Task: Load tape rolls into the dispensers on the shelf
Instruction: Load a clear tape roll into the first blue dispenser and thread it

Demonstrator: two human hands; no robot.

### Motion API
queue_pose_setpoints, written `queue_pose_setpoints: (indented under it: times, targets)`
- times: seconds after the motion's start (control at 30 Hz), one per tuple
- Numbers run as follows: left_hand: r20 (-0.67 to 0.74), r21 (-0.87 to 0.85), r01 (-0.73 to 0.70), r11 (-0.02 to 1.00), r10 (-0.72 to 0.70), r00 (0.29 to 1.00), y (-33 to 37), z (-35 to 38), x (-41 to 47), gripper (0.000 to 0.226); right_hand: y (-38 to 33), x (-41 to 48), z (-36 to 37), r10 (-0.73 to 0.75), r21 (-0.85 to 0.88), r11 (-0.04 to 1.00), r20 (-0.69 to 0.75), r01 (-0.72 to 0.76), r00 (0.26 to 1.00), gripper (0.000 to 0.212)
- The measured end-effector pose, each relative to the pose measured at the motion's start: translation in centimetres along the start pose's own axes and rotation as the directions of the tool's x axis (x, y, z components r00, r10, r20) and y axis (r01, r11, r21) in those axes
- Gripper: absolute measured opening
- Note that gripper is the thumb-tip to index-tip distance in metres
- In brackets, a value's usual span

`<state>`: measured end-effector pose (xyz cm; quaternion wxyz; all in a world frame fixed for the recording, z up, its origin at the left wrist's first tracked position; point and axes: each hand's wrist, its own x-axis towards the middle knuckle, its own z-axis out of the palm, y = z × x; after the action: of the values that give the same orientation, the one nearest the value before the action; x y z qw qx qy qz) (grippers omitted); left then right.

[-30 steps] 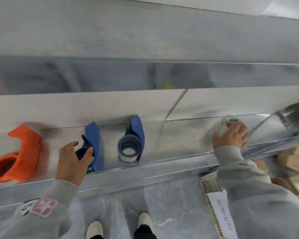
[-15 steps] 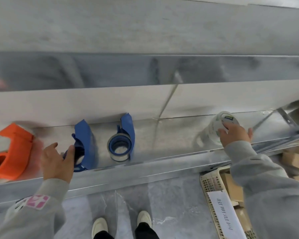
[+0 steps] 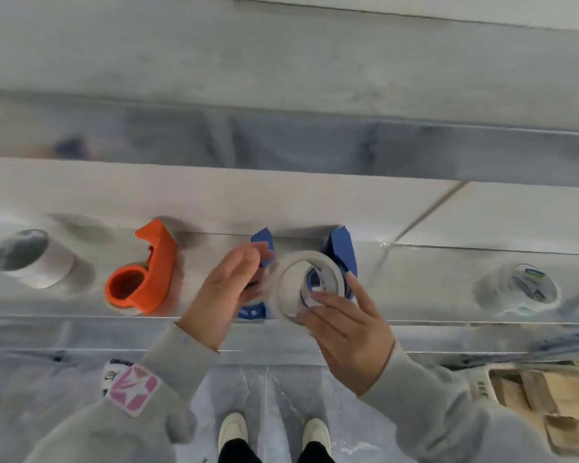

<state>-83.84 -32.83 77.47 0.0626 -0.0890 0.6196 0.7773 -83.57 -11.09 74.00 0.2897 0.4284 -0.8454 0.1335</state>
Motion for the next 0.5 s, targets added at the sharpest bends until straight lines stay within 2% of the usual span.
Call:
queue_pose_setpoints:
  times: [0.13, 0.27, 0.4, 0.5]
  targets:
    - [0.093, 0.218, -0.024, 0.976, 0.004, 0.996, 0.3, -1.3, -0.6, 0.067, -1.8, 1.3, 2.0, -0.115, 0.012, 0.993, -0.018, 0.115, 0.993, 0.016]
    - [0.050, 0.192, 0.009, 0.981, -0.019, 0.999, 0.3, -3.0, -1.0, 0.073, -2.5, 2.0, 2.9, -0.126, 0.048, 0.991, -0.003, 0.126, 0.992, 0.017]
    - [0.033, 0.140, 0.000, 0.990, -0.005, 0.999, 0.2, -4.7, -1.5, 0.062, -2.8, 2.6, 3.1, -0.006, 0.178, 0.984, -0.002, 0.006, 1.000, 0.022]
    - [0.051, 0.068, -0.061, 0.996, 0.057, 0.997, -0.1, -5.7, -1.9, 0.054, -3.3, 3.0, 3.0, 0.147, 0.341, 0.929, 0.016, -0.143, 0.989, 0.024]
